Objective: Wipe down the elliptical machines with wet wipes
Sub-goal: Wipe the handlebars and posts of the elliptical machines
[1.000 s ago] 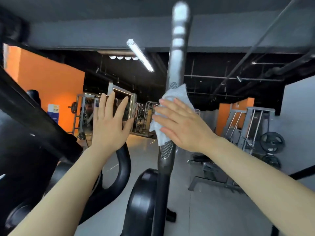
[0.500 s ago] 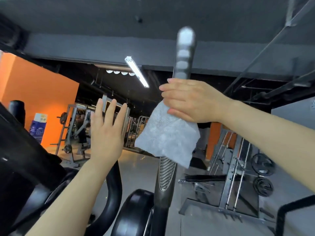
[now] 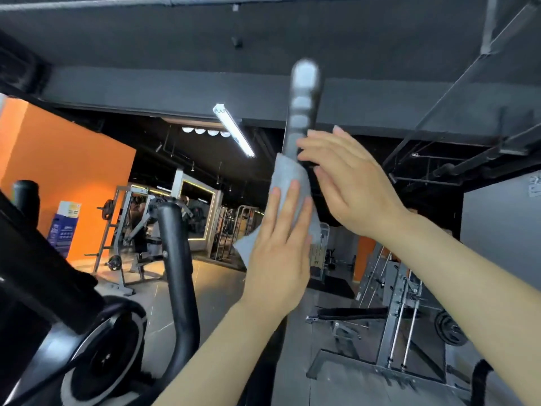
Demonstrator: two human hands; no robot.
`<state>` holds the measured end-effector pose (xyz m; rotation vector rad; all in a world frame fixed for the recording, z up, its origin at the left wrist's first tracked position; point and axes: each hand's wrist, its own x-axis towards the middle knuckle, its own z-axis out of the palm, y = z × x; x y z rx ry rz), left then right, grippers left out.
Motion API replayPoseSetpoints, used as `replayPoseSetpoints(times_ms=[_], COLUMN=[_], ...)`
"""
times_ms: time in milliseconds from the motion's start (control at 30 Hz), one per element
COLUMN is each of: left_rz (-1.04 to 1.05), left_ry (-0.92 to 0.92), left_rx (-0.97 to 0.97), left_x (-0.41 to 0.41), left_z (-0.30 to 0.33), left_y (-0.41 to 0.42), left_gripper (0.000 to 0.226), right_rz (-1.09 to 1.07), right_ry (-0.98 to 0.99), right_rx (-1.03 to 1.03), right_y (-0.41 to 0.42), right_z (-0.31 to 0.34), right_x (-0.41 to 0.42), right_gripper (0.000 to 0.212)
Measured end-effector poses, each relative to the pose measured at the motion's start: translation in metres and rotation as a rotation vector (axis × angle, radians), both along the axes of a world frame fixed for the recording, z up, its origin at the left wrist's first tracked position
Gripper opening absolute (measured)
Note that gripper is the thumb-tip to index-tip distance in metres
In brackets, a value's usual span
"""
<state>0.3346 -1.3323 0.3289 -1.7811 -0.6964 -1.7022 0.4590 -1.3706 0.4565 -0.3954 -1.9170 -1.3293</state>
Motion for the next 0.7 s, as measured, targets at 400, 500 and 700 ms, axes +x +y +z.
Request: replayPoseSetpoints(times_ms=[400, 500, 700], left_rz=[-0.045, -0.148, -0.296], left_ry=[-0.080, -0.136, -0.202], left_rx=[0.052, 0.021, -0.079], left_x=[0.002, 0.003, 0.002], left_z=[0.047, 0.036, 0.018], left_y=[0.012, 0.005, -0.009], left_gripper=[0.055, 0.060, 0.076], right_rz=[0.023, -0.004, -0.249], right_ry=[0.323, 0.389, 0.538], right_rx=[-0.187, -0.232, -0.661], right_y=[-0.008, -0.021, -0.034], right_z=[0.041, 0.053, -0.009], right_x=[-0.007, -0.022, -0.033], right_gripper=[0.035, 0.015, 0.026])
